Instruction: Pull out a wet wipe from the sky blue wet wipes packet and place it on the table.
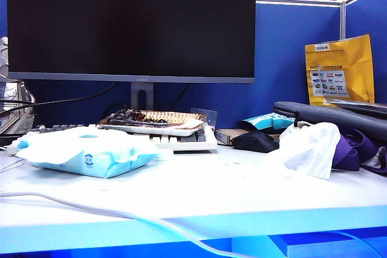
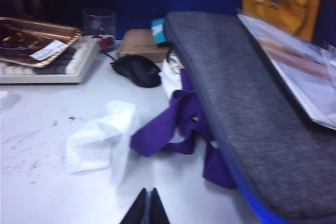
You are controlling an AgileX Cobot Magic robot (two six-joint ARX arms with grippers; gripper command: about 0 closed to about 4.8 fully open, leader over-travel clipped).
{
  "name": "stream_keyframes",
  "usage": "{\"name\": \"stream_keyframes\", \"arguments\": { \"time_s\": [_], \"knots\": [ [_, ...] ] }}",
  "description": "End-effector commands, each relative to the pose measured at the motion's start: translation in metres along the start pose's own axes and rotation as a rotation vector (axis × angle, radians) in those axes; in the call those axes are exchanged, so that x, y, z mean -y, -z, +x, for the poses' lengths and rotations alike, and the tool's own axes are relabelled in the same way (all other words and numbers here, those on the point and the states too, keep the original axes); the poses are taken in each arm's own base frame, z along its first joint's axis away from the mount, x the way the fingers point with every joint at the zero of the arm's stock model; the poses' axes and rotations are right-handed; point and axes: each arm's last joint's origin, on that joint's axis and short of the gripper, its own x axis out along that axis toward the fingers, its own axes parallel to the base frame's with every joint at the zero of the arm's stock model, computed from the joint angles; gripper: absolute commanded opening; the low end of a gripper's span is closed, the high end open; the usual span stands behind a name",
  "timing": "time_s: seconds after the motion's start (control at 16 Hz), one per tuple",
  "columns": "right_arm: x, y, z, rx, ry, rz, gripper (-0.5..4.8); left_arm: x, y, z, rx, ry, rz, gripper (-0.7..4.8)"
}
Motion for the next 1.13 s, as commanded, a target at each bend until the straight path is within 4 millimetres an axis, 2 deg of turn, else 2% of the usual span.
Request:
{"name": "stream_keyframes", "arguments": {
  "time_s": [0.06, 0.38, 1.13],
  "knots": [
    [0.0041, -0.0004, 0.0003, 0.009, 0.039, 0.005, -0.05, 0.0, 0.0011, -0.0001, -0.009, 0.003, 0.004, -0.05],
    [0.0074, -0.0005, 0.0001, 0.013, 0.125, 0.009, -0.05, 0.0, 0.0011, -0.0001, -0.009, 0.003, 0.004, -0.05],
    [0.0073, 0.001, 0.0001, -0.002, 0.126, 0.008, -0.05, 0.0, 0.0011, -0.0001, -0.009, 0.003, 0.004, -0.05]
  ]
}}
